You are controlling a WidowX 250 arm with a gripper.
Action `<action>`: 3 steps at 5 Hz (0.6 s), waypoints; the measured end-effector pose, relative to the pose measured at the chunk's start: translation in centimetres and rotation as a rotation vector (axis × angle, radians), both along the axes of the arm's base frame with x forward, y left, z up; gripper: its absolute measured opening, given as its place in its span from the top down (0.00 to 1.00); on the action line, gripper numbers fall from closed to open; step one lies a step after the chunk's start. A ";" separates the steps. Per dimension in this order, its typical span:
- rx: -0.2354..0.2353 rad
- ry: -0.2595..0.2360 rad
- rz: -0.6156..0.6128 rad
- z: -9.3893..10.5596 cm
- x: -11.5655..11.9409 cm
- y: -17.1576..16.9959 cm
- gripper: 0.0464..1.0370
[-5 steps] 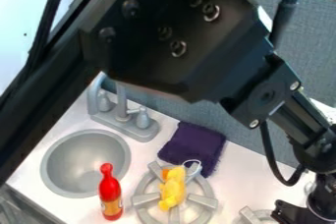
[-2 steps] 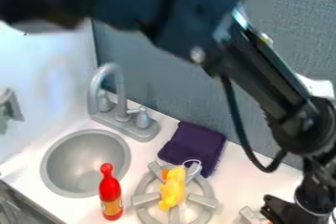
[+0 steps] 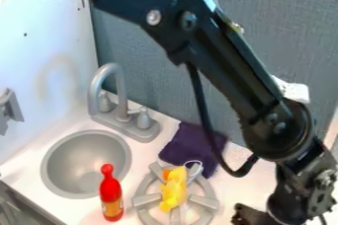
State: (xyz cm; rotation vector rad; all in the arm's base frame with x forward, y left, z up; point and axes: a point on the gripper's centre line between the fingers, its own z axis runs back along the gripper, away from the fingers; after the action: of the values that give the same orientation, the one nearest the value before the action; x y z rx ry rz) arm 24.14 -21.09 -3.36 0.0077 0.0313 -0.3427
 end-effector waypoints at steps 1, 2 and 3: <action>0.080 0.003 0.048 -0.4 0.0 1.3 0.95; 0.134 -0.029 0.093 -1.0 1.0 3.2 0.95; 0.175 -0.018 0.115 -2.5 1.6 4.9 0.95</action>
State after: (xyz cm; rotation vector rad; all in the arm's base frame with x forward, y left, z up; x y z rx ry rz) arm 25.71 -16.16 -5.83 0.1819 0.0436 -0.2245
